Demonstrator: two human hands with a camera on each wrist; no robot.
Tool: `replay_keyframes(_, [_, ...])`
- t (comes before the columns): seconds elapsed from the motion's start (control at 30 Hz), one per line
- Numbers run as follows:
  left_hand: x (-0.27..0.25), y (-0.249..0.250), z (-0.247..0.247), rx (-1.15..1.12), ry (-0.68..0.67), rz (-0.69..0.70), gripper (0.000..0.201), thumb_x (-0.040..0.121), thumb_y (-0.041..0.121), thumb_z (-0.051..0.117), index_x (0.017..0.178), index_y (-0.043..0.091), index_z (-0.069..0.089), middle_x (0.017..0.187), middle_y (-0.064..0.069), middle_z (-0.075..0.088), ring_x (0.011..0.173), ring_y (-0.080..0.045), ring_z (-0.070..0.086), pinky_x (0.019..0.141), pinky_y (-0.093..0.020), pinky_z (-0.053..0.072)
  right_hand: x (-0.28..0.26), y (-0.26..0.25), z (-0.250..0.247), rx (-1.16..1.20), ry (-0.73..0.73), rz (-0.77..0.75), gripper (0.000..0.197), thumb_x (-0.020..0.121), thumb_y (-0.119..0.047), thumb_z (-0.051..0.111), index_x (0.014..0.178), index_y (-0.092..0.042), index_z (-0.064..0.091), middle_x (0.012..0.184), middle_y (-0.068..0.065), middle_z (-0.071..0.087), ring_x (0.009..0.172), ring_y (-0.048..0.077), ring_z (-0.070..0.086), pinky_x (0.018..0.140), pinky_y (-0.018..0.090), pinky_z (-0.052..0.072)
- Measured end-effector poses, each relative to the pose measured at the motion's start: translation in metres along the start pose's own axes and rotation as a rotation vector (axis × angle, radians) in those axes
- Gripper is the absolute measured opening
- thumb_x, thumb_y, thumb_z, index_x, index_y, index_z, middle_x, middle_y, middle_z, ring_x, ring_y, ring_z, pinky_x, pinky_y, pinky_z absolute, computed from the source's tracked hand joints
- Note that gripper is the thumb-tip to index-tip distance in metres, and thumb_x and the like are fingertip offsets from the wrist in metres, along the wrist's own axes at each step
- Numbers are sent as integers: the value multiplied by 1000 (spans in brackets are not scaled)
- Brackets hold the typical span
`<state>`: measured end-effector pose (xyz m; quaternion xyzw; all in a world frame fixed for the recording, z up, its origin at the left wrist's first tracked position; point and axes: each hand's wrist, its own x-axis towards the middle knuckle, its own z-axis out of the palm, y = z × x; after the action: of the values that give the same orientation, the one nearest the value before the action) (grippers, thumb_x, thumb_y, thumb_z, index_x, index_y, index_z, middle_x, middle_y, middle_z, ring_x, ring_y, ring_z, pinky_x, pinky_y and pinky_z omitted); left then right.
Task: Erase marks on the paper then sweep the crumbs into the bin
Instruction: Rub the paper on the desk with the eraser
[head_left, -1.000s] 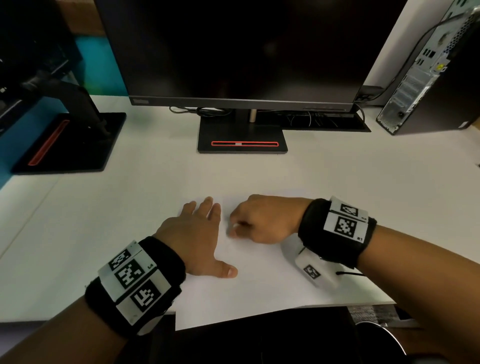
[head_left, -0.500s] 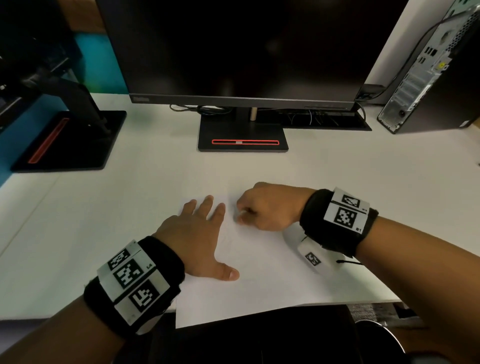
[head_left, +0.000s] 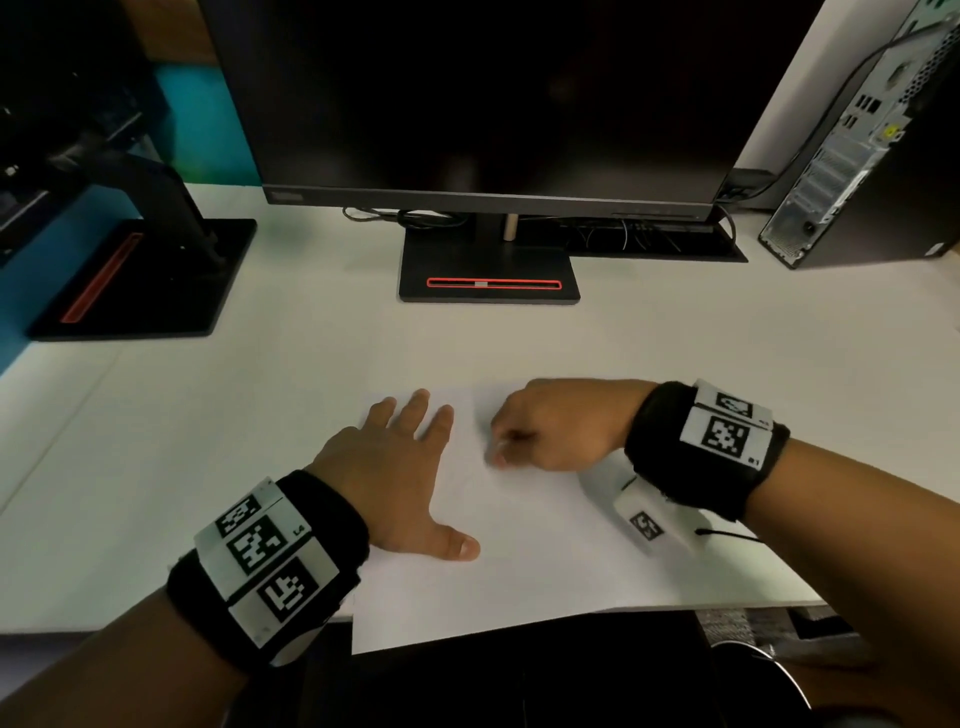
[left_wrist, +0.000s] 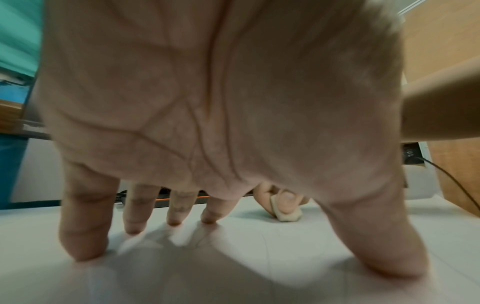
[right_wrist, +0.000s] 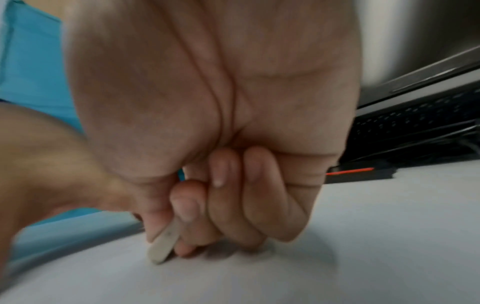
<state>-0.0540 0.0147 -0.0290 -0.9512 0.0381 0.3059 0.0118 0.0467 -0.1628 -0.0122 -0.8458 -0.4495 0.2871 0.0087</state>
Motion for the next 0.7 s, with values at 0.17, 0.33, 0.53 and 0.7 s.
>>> replay_keyframes(0.17, [0,0,0,-3,1,1,135,68,90,57,157,25,-22,165,-1,-28,154,-29,-16,121,-47,23,3,1,4,12,95,-34,34,103,-39,46,81,-17,58,73,-9,53,71,11,51,71,33,43])
replay_keyframes(0.33, [0,-1,0,0,3,8,133,68,90,57,157,31,-22,165,-2,-28,154,-30,-15,121,-49,23,-2,8,3,-8,35,13,34,102,-43,47,85,-17,62,74,-11,53,74,10,52,73,32,42])
replay_keyframes(0.53, [1,0,2,3,-4,22,128,66,90,58,153,45,-24,164,-2,-30,153,-31,-17,121,-50,23,0,-10,18,13,65,-93,33,102,-38,43,83,-18,61,76,-5,61,76,14,57,74,34,47])
replay_keyframes(0.7, [1,1,2,20,-1,13,130,64,92,58,152,45,-26,164,-3,-30,153,-32,-17,121,-50,20,7,-2,3,10,86,-10,37,104,-38,44,85,-13,62,77,-3,58,72,12,53,72,32,42])
